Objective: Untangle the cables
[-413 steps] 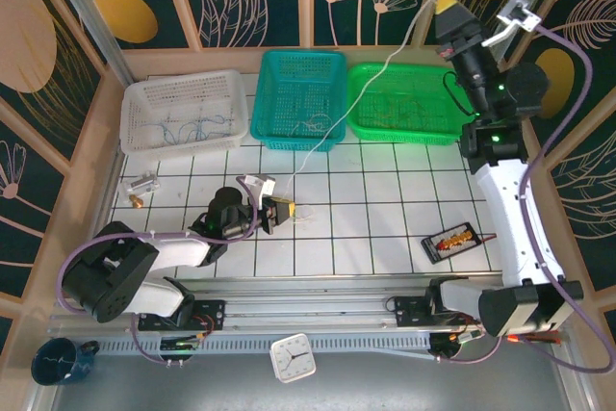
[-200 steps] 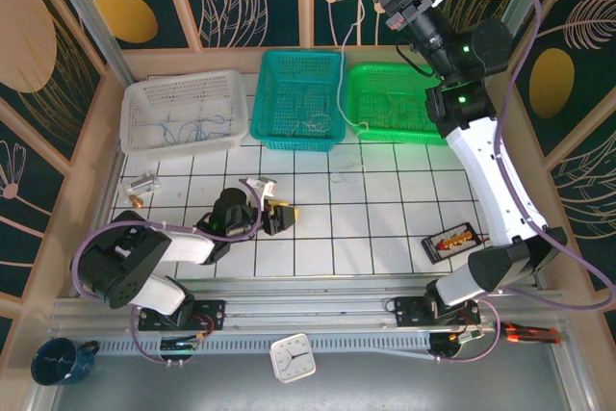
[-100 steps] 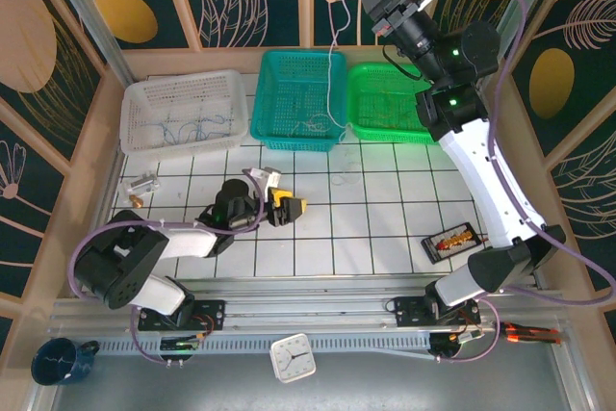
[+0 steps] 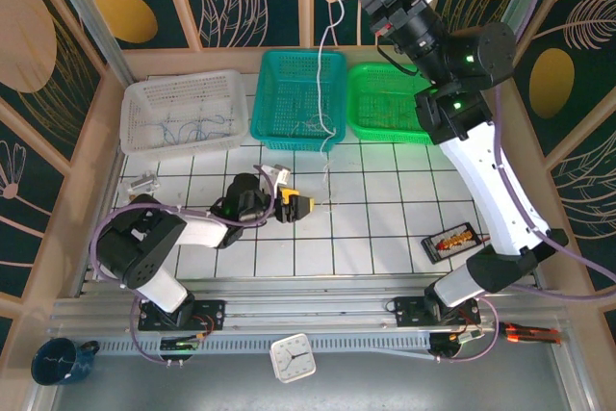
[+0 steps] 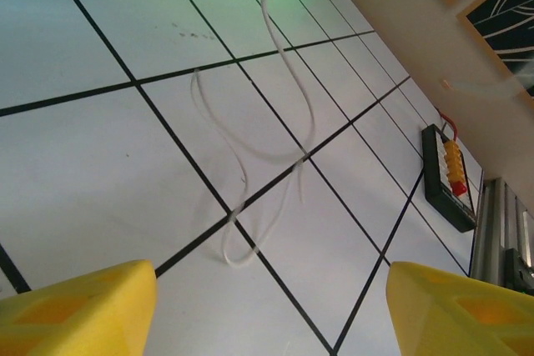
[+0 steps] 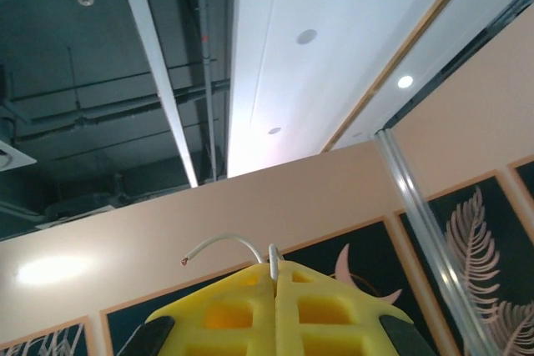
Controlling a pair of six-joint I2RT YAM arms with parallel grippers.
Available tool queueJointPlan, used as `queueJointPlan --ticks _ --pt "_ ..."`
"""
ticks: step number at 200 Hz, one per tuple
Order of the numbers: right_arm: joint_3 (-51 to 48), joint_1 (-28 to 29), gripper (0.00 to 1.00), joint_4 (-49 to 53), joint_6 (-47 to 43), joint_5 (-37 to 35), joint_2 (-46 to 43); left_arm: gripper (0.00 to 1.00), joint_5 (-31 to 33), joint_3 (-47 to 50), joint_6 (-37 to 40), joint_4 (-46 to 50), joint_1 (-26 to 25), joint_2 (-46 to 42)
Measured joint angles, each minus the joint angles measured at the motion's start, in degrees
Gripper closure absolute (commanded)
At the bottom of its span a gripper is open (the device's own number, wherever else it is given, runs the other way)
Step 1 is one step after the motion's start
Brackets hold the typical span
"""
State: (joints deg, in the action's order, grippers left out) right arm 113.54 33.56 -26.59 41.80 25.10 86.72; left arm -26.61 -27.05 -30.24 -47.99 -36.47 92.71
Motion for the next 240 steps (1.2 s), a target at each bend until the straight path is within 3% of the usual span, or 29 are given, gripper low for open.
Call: queueJointPlan --ticks 84,97,116,131,178,240 --pt "1.62 7.37 1.00 0.20 -2.40 -0.87 1.36 0.28 0.00 -4.70 0.20 -0.74 0.00 5.05" --pt "1.62 8.28 1.00 0.24 -2.80 -1.01 1.38 0.41 -0.02 -5.09 0.17 -1.57 0.00 5.86" --pt "1.62 9.01 1.00 0.66 -3.72 -1.05 1.36 0.77 -0.22 -5.27 -0.02 -2.45 0.02 6.51" --pt "1.62 9.09 1.00 1.29 -4.70 -1.46 1.36 1.00 -0.42 -5.27 -0.13 -3.02 0.02 6.64" --pt "0.50 6.01 1.00 3.76 -8.87 -4.76 -0.42 1.00 1.25 -3.41 -1.03 -5.22 0.02 6.69" --pt "-4.74 -14.08 1.00 4.17 -9.70 -10.82 -8.61 1.00 10.82 6.23 -2.64 -4.44 0.02 1.84"
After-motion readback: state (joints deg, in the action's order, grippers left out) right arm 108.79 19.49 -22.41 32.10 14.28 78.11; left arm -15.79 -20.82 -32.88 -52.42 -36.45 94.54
